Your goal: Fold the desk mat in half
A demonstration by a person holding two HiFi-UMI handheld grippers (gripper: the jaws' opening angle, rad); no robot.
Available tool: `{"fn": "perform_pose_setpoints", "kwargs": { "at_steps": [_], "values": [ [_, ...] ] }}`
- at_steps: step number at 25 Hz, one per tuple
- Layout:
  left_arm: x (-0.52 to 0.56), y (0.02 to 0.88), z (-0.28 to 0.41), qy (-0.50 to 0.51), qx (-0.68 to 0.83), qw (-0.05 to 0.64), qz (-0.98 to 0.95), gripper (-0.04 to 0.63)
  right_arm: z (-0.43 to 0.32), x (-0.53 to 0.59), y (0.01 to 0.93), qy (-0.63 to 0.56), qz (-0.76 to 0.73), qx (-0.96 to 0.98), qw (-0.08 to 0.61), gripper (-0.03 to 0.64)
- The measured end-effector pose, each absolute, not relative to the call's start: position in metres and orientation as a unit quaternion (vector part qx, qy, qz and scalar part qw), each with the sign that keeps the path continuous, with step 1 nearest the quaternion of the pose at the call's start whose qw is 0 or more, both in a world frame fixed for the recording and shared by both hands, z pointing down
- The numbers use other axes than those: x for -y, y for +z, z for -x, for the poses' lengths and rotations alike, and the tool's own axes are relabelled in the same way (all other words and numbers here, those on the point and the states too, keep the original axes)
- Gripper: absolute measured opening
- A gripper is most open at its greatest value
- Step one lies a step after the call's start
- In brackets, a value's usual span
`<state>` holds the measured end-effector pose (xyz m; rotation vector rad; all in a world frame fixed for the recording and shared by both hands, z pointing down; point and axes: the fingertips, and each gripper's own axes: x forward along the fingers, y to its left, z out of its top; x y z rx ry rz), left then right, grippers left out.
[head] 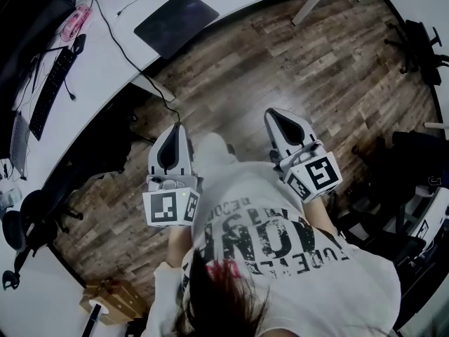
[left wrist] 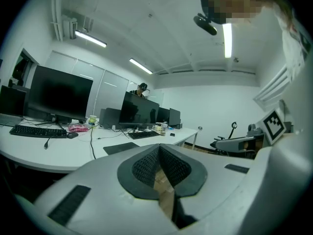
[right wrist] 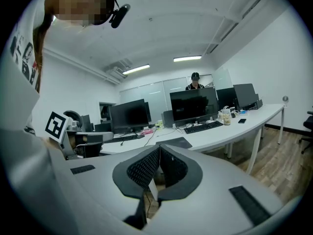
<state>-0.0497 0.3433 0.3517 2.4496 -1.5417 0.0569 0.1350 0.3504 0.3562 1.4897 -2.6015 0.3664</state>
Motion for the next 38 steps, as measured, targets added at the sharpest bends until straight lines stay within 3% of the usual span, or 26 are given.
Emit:
{"fn": "perform_pose_setpoints", "kwargs": {
  "at_steps": [25, 38],
  "values": [
    [-0.164, 0.345, 0.107, 0.008, 0.543, 0.148, -0.827, -0.006, -0.081, -0.173, 0.353, 0.149, -0.491, 0.856, 0.067, 0.002],
    [-0.123, 0.354, 0.132, 0.000, 0.558, 0.171, -0.812, -0.006, -0.065, -0.122, 0.356, 0.153, -0.488, 0.856, 0.076, 0.002]
  ]
}}
